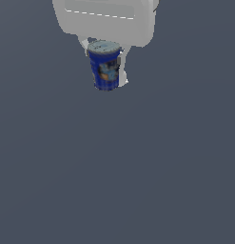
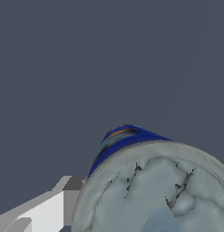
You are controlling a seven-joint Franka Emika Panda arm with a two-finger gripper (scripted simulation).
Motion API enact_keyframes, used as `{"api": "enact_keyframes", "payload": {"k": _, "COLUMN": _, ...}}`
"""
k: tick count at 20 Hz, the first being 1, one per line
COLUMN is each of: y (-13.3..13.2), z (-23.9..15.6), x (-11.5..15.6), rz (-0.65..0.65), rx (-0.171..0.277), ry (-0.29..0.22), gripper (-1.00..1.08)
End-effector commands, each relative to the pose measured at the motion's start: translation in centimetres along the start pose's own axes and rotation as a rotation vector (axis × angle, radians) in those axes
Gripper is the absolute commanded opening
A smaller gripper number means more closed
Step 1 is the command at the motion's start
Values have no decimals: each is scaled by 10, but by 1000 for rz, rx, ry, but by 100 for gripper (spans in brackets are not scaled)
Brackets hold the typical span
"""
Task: Pick up the object and move it to a goal position.
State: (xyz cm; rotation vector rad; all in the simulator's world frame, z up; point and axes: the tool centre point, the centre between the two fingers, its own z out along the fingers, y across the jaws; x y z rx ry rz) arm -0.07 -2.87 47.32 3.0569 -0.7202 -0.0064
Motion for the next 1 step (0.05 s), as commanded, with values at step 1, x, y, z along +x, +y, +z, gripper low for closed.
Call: {"api": "enact_keyframes", "payload": {"k": 1, "y": 0, "z": -2, "x": 0, "rz": 0, "rx": 2, "ry": 4, "gripper": -100}}
